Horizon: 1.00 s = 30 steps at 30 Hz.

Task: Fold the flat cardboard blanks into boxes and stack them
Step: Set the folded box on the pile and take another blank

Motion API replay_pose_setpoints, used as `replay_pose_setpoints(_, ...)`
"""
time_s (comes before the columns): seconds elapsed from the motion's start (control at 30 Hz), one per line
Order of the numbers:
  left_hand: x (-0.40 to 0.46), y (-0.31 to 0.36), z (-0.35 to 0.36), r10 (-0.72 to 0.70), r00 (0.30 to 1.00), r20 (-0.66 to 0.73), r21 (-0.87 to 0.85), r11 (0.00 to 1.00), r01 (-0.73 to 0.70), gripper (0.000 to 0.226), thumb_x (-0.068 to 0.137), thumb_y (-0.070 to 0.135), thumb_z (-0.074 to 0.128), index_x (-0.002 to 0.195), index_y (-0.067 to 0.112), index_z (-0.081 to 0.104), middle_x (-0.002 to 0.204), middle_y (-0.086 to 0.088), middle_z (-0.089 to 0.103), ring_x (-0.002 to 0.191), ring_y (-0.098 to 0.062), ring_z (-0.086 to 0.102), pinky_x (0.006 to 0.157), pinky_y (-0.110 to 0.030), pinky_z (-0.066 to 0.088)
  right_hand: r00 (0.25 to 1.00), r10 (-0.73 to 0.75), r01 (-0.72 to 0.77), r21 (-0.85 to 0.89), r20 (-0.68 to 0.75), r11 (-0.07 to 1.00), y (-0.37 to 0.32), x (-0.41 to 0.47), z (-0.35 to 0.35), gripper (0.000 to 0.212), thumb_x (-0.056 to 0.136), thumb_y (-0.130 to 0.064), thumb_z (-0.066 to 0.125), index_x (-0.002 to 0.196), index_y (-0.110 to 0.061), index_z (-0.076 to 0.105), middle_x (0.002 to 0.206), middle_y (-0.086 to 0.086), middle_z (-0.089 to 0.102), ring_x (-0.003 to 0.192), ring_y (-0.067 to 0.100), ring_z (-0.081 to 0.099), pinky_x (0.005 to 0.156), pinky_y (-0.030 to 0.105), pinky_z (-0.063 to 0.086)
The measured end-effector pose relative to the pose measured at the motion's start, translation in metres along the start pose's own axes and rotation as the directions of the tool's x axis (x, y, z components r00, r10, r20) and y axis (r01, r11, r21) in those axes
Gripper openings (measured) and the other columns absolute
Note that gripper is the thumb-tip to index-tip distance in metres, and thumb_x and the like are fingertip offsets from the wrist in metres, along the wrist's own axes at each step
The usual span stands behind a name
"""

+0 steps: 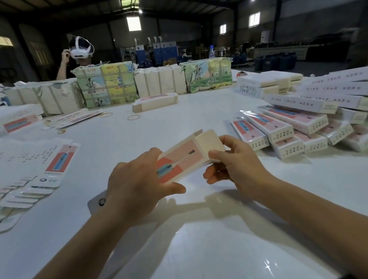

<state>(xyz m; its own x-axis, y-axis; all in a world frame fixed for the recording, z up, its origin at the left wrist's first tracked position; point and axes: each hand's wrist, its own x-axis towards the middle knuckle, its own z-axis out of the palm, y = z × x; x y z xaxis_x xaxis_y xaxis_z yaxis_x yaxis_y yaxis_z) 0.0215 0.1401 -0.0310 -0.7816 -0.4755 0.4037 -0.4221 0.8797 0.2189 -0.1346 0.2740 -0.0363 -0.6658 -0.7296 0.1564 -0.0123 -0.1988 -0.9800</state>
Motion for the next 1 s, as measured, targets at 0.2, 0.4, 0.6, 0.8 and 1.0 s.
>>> replay_pose_setpoints(0.2, 0.003, -0.005, -0.007, -0.098, 0.992, 0.077, -0.140, 0.984, 0.108, 0.071, 0.050, 0.078, 0.046, 0.107, 0.037, 0.041, 0.096, 0.018, 0.047, 0.075, -0.007, 0.057, 0.069, -0.030, 0.056, 0.872, -0.431, 0.345, -0.337, -0.230, 0.876, 0.000, -0.005, -0.003, 0.021, 0.093, -0.011, 0.055, 0.088, -0.031, 0.061, 0.074, -0.006, 0.060, 0.060, 0.010, 0.058, 0.053, 0.030, 0.050)
replay_pose_setpoints(0.4, 0.003, -0.006, -0.005, -0.108, 0.990, 0.094, -0.149, 0.981, 0.121, 0.070, 0.050, 0.079, 0.044, 0.105, 0.037, 0.040, 0.100, 0.017, 0.049, 0.073, -0.008, 0.058, 0.069, -0.028, 0.056, 0.907, -0.415, 0.343, -0.441, -0.076, 0.830, 0.008, -0.013, 0.014, 0.026, 0.092, -0.007, 0.055, 0.110, -0.020, 0.069, 0.097, -0.017, 0.063, 0.085, 0.006, 0.061, 0.078, 0.031, 0.055)
replay_pose_setpoints(0.6, 0.002, -0.004, 0.005, -0.060, 0.995, 0.082, -0.052, 0.997, 0.064, 0.070, 0.052, 0.080, 0.042, 0.107, 0.037, 0.039, 0.109, 0.012, 0.056, 0.075, -0.011, 0.057, 0.064, -0.020, 0.051, 0.940, -0.337, 0.290, -0.401, -0.052, 0.869, 0.009, -0.015, 0.015, 0.027, 0.091, -0.006, 0.057, 0.104, -0.028, 0.067, 0.081, -0.012, 0.066, 0.065, 0.002, 0.059, 0.061, 0.019, 0.050)
replay_pose_setpoints(0.8, -0.001, -0.006, 0.012, 0.008, 0.999, 0.044, 0.010, 1.000, -0.008, 0.080, 0.051, 0.083, 0.039, 0.114, 0.034, 0.043, 0.111, 0.013, 0.058, 0.074, -0.011, 0.058, 0.069, -0.026, 0.055, 0.988, -0.146, 0.154, -0.374, 0.052, 0.914, 0.008, -0.014, 0.012, 0.061, 0.093, -0.007, 0.051, 0.137, -0.044, 0.029, 0.091, 0.007, 0.059, 0.069, 0.012, 0.055, 0.061, 0.021, 0.049)
replay_pose_setpoints(1.0, -0.002, -0.004, 0.015, 0.007, 1.000, 0.008, -0.019, 1.000, -0.007, 0.079, 0.051, 0.084, 0.039, 0.112, 0.034, 0.044, 0.105, 0.014, 0.057, 0.071, -0.009, 0.056, 0.066, -0.024, 0.054, 0.981, -0.189, 0.196, -0.308, 0.051, 0.931, 0.008, -0.014, 0.011, 0.022, 0.093, -0.010, 0.054, 0.102, -0.027, 0.063, 0.087, -0.001, 0.065, 0.062, 0.001, 0.055, 0.053, 0.012, 0.043)
